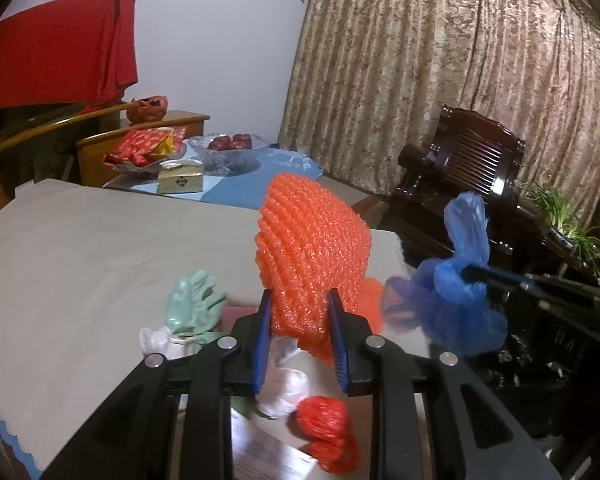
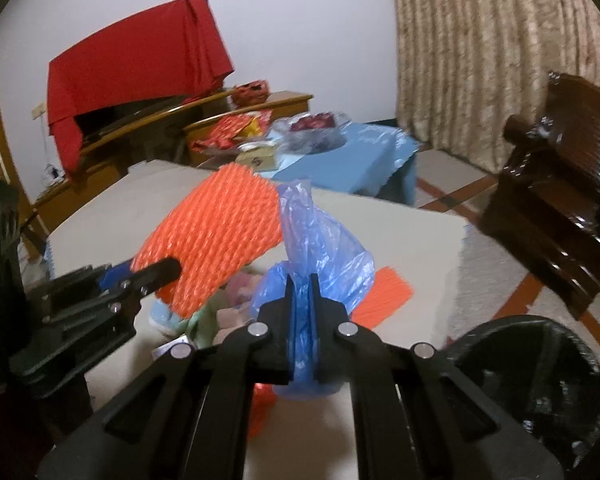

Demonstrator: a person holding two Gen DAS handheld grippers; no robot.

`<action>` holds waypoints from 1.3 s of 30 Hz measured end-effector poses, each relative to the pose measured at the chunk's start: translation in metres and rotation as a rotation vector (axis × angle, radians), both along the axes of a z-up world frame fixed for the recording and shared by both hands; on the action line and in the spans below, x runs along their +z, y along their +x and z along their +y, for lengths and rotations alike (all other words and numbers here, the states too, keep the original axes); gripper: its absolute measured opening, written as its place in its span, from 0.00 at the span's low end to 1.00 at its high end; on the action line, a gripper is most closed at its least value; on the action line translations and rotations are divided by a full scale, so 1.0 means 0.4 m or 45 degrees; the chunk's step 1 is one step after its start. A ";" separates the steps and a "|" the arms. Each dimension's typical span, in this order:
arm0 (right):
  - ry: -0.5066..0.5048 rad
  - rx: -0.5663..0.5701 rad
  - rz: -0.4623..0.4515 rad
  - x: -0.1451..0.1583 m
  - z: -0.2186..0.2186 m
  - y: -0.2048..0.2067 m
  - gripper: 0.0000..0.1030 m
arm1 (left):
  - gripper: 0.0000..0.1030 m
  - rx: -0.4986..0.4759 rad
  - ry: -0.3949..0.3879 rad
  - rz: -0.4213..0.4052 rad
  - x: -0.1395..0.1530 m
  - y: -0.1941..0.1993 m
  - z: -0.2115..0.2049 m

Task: Collect trash
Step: 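Carry the orange net and blue bag over the black bin and release both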

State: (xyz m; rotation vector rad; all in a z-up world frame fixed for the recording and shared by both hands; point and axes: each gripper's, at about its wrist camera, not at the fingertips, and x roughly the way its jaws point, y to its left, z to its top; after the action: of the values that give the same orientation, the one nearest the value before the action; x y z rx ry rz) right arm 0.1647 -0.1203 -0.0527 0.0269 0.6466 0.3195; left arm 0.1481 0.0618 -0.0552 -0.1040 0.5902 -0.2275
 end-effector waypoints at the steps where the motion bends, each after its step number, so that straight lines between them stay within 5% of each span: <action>1: 0.003 -0.012 -0.003 0.006 -0.010 -0.005 0.05 | 0.25 -0.016 0.000 -0.003 0.008 -0.004 -0.016; 13: -0.067 -0.257 -0.016 0.053 -0.199 -0.086 0.05 | 0.25 -0.196 0.019 -0.005 0.034 -0.028 -0.211; 30: -0.059 -0.544 0.072 -0.032 -0.463 -0.175 0.05 | 0.25 -0.510 0.081 0.038 -0.021 -0.043 -0.551; 39: -0.043 -0.629 0.129 -0.094 -0.529 -0.203 0.05 | 0.26 -0.610 0.107 0.101 -0.080 -0.063 -0.649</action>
State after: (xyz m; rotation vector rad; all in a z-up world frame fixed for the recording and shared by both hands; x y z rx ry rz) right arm 0.0835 -0.3318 -0.0904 0.1689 0.7224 -0.1707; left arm 0.1231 -0.1977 -0.0872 0.1129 0.6973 -0.6645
